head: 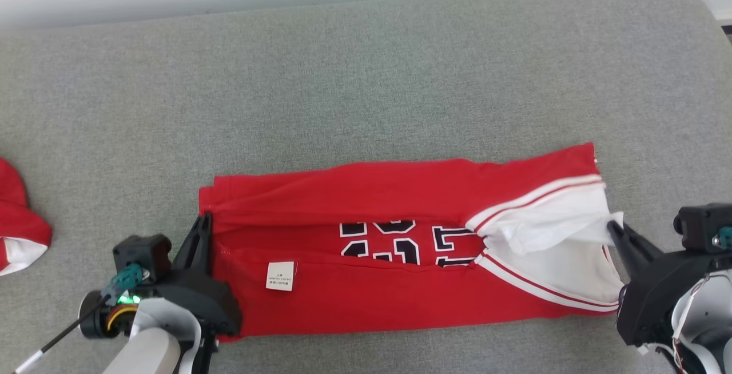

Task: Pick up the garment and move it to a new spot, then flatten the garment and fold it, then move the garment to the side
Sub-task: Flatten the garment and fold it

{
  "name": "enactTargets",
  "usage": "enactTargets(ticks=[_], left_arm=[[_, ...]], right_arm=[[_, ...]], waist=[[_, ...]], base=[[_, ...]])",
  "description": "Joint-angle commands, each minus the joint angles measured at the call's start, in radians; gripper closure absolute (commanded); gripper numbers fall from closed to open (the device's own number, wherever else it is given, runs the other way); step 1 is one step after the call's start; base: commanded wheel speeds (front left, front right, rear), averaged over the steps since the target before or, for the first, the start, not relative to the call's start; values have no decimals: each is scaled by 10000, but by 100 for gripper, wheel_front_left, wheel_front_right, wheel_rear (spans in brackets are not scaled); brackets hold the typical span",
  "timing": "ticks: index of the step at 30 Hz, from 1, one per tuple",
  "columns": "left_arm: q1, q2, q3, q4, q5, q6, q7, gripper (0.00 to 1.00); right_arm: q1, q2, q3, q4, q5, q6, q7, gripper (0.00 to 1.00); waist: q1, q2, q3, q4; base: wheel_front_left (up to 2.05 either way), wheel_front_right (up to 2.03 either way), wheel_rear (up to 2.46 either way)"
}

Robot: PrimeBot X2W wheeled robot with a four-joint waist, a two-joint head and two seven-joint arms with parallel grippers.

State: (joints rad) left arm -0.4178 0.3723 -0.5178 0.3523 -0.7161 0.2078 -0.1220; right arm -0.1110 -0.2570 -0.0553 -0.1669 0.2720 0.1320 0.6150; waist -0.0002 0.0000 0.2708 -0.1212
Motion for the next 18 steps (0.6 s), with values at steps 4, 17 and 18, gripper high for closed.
enactTargets(ticks=[4, 17, 18], left_arm=[[334, 71, 34, 79, -101, -18, -112, 100], [1323, -141, 230, 51, -123, -27, -1134, 0], [1429, -156, 277, -59, -78, -83, -1238, 0]], right_arm=[[334, 163, -10, -13, 124, -28, 106, 100], [805, 390, 32, 513, 51, -28, 83, 0], [823, 401, 9, 520, 38, -28, 40, 0]], waist=[[2, 0, -110, -5], [2, 0, -865, 157], [2, 0, -946, 173]], base=[[0, 0, 0], [0, 0, 0], [0, 0, 0]])
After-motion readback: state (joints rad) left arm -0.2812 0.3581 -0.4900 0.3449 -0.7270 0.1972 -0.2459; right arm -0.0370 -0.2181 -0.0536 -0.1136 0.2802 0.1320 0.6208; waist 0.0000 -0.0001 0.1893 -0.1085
